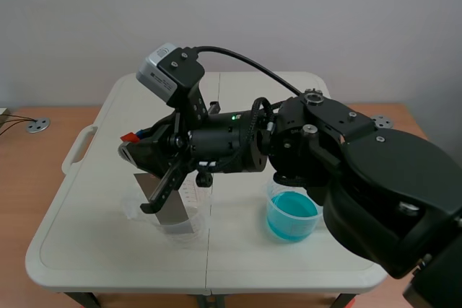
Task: Hold the metal plate by the orange handle, dip it into the blue solution, take it out and point at it, then put the plate back in the beaker on the left.
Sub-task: 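Return to the home posture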
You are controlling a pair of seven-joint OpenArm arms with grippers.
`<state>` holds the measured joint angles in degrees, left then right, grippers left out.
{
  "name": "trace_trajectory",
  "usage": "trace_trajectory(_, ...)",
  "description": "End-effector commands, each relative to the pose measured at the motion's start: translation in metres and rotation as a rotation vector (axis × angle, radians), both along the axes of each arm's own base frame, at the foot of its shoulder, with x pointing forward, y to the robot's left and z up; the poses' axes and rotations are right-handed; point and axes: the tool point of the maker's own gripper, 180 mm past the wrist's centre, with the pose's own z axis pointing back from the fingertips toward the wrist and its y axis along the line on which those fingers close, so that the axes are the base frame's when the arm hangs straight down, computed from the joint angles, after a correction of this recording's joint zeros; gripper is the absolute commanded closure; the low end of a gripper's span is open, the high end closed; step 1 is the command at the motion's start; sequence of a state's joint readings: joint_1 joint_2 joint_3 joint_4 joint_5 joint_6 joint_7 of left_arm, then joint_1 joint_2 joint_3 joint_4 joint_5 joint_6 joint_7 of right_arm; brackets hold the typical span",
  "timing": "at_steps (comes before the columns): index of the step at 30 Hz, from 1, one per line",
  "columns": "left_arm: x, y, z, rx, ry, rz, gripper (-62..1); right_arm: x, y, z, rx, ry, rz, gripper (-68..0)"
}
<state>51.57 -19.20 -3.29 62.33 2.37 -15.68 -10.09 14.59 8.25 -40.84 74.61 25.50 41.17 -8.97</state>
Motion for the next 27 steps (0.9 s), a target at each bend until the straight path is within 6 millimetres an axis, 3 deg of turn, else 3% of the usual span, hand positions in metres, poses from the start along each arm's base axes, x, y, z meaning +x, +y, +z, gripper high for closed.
trace_trajectory(1,-0.003,-0.002,0.002,-0.011,0.004,0.000,-3.1,0.006,0.003,0.016,0.033,-0.040,0.002,-1.1)
trace_trajectory(8,-0.003,-0.002,0.002,-0.011,0.004,-0.001,-3.2,0.007,0.002,0.013,0.014,-0.052,0.004,-1.8)
trace_trajectory(13,-0.005,-0.002,0.001,-0.003,0.008,-0.025,-3.9,0.007,0.002,0.013,0.013,-0.052,0.003,-9.8)
trace_trajectory(20,-0.006,-0.003,0.001,0.000,0.009,-0.032,-30.5,0.010,0.000,0.015,0.016,-0.056,-0.006,-14.4)
trace_trajectory(25,-0.005,-0.002,0.001,0.005,0.007,-0.034,-60.8,0.016,-0.005,0.016,0.014,-0.061,-0.025,-16.1)
trace_trajectory(27,-0.005,-0.002,0.001,0.006,0.006,-0.029,-62.3,0.019,-0.008,0.016,0.014,-0.063,-0.036,-21.5)
